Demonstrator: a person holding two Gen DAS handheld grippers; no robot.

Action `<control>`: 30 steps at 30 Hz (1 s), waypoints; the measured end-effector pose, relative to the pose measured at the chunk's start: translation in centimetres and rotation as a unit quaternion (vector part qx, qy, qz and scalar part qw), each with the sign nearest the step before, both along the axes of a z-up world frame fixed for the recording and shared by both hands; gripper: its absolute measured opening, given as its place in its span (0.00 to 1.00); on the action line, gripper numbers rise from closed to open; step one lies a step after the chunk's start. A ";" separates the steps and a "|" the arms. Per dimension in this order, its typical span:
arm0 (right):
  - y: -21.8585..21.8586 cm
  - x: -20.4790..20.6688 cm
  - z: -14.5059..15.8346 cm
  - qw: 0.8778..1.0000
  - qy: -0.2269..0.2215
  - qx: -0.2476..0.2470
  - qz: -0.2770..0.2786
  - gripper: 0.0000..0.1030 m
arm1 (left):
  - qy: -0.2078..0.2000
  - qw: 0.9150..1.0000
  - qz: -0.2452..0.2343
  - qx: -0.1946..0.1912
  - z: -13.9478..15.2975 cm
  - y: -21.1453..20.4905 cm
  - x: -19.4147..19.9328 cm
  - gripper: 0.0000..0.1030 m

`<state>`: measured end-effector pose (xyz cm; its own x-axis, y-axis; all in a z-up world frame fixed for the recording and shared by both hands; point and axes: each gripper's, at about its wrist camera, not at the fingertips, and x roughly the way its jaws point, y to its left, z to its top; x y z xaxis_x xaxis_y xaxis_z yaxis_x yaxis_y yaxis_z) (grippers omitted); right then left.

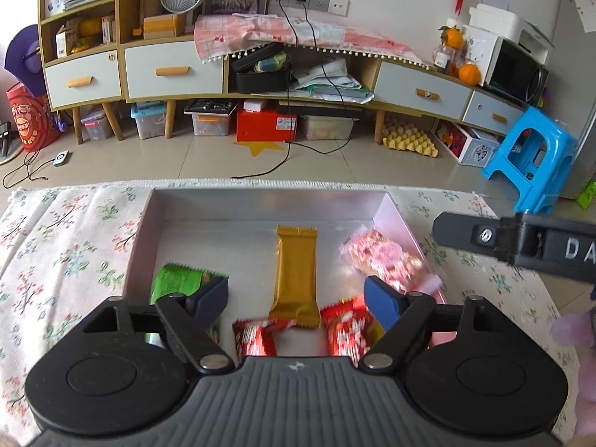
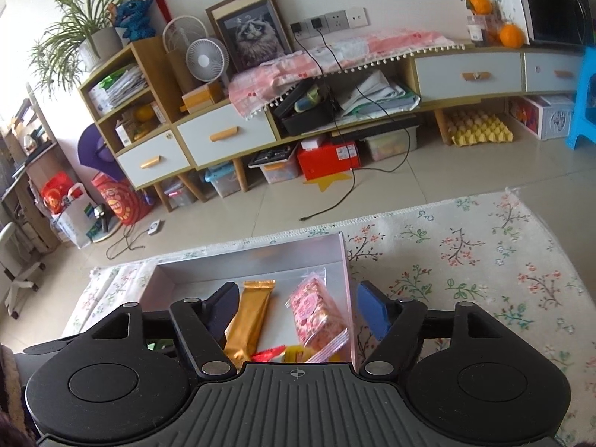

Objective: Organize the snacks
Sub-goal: 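Carry the gold bar and pink bag into the box and release, then move both tools back over the loose snacks beside the box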

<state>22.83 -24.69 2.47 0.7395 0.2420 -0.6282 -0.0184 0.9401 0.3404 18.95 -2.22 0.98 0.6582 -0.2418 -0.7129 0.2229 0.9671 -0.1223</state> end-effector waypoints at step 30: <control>2.1 -9.4 2.2 0.999 0.011 -0.017 0.033 0.91 | 0.008 0.999 0.018 0.045 0.9 4.1 -9.6 0.99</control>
